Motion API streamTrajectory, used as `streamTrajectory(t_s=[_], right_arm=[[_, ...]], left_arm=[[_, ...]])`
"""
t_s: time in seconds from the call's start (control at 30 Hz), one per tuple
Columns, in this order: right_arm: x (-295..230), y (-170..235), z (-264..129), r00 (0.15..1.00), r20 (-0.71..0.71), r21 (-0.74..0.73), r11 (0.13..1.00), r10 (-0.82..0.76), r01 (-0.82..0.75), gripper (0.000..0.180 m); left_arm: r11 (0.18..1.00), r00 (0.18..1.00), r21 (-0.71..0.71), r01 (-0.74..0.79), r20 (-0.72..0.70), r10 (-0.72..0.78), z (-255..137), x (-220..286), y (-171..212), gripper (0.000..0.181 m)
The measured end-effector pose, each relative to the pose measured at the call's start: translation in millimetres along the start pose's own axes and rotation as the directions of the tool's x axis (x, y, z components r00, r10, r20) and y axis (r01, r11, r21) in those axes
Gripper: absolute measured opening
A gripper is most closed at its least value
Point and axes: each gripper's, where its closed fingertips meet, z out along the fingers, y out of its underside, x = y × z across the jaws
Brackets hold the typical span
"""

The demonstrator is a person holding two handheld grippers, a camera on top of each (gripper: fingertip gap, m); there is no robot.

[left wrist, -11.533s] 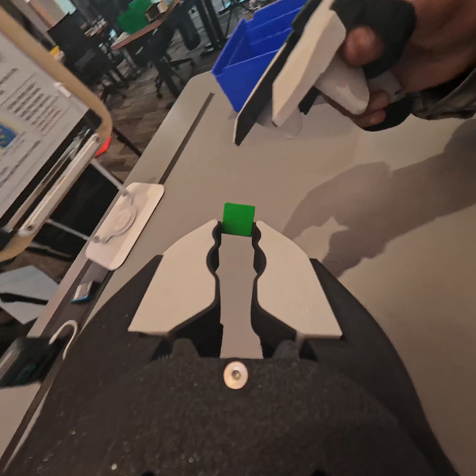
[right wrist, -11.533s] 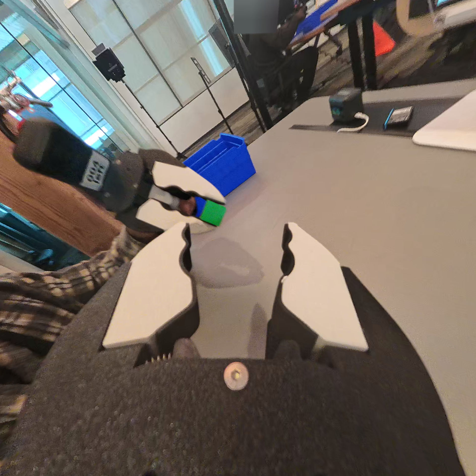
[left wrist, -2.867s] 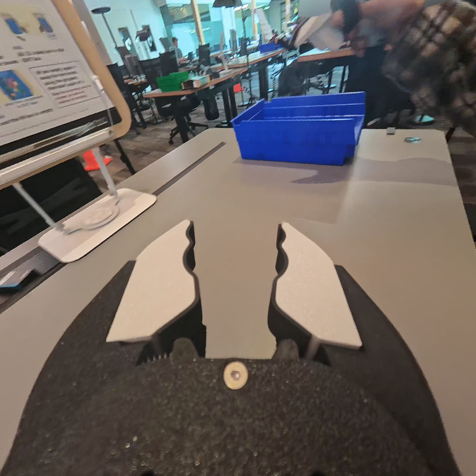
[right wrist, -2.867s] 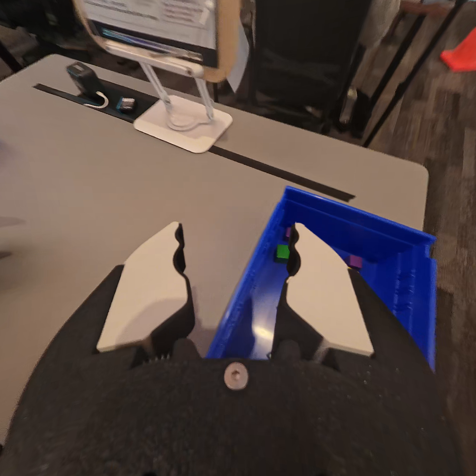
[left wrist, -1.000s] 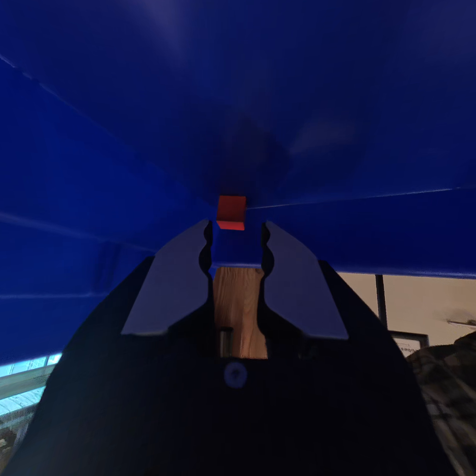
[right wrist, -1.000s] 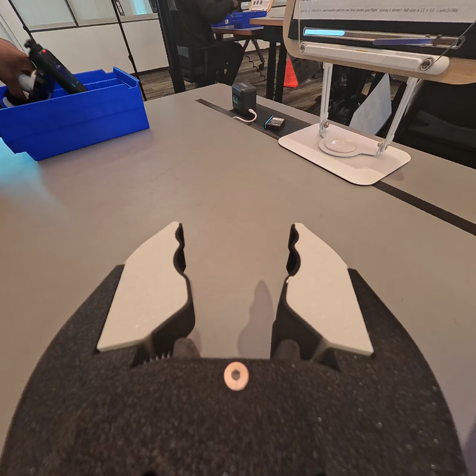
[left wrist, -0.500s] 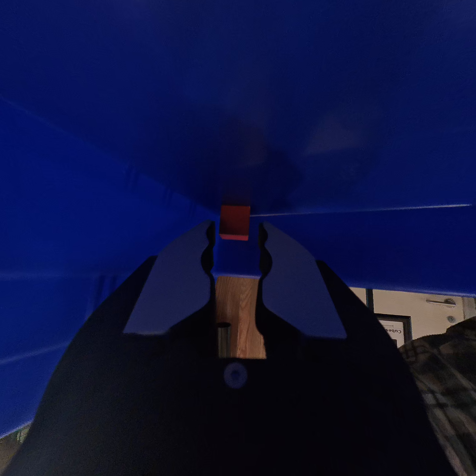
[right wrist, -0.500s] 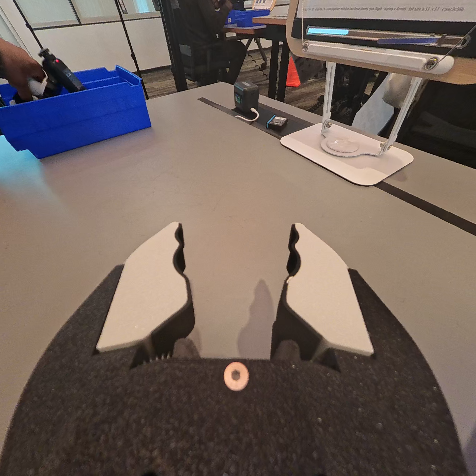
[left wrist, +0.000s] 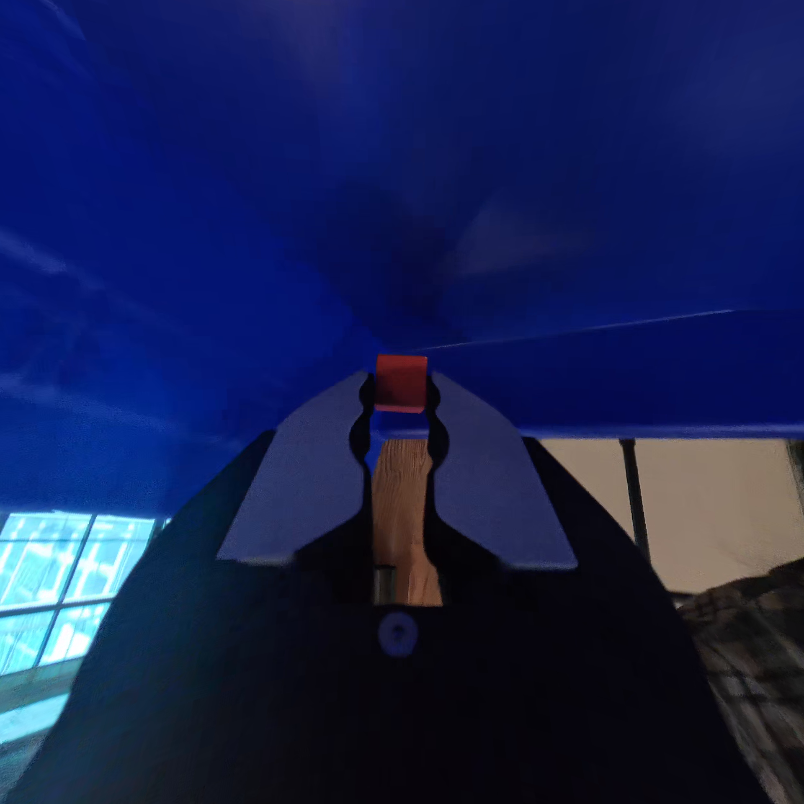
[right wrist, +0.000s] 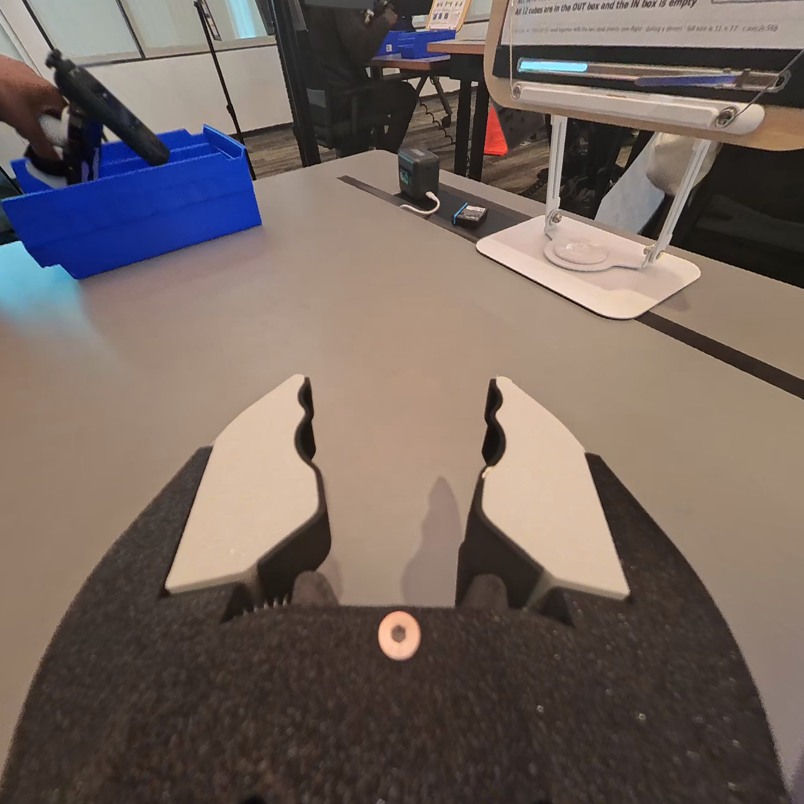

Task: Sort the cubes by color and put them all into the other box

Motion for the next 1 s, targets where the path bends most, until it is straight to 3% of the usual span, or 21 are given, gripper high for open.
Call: streamTrajectory(t_s=[0.03, 0.17, 0.27, 0.37, 0.43, 0.53, 0.63, 0.73, 0.83, 0.9, 1.0], right_arm=[[-1, -2, -1, 1.000, 0.002, 0.009, 1.000, 0.007, -0.007, 0.076], [-4, -13, -5, 0.998, 0.009, 0.054, 0.996, 0.065, -0.066, 0.076], [-8, -26, -6, 0.991, 0.035, 0.092, 0.987, 0.126, -0.129, 0.076], [-16, -38, -2, 0.980, 0.075, 0.092, 0.978, 0.183, -0.190, 0.078], [-24, -50, 3, 0.966, 0.121, 0.094, 0.967, 0.227, -0.239, 0.079], [-42, -69, 12, 0.918, 0.224, 0.074, 0.934, 0.327, -0.351, 0.080], [-64, -83, 24, 0.814, 0.357, -0.008, 0.873, 0.458, -0.487, 0.080], [-86, -88, 34, 0.633, 0.473, -0.155, 0.766, 0.612, -0.624, 0.078], [-104, -81, 44, 0.494, 0.485, -0.313, 0.671, 0.721, -0.672, 0.074], [-109, -72, 52, 0.478, 0.443, -0.374, 0.640, 0.759, -0.671, 0.073], [-109, -59, 64, 0.525, 0.368, -0.413, 0.641, 0.768, -0.647, 0.070]], left_arm=[[0.998, 1.000, 0.060, 0.005, 0.011, -0.005, -12, -1, -2, 0.022], [0.917, 0.998, 0.397, -0.019, 0.070, -0.010, -78, 5, -23, 0.022], [0.716, 0.991, 0.691, -0.101, 0.134, 0.011, -147, 28, -51, 0.022], [0.374, 0.972, 0.897, -0.233, 0.231, 0.053, -225, 80, -77, 0.022], [0.103, 0.945, 0.940, -0.325, 0.317, 0.080, -274, 129, -87, 0.022], [-0.263, 0.908, 0.901, -0.345, 0.392, 0.150, -328, 212, -93, 0.022], [-0.519, 0.850, 0.809, -0.275, 0.457, 0.262, -352, 293, -96, 0.022], [-0.640, 0.793, 0.733, -0.229, 0.522, 0.314, -352, 353, -108, 0.021], [-0.667, 0.765, 0.707, -0.235, 0.558, 0.322, -341, 391, -128, 0.021], [-0.663, 0.755, 0.705, -0.252, 0.572, 0.320, -331, 406, -140, 0.021], [-0.631, 0.749, 0.727, -0.271, 0.571, 0.335, -318, 420, -157, 0.022]])
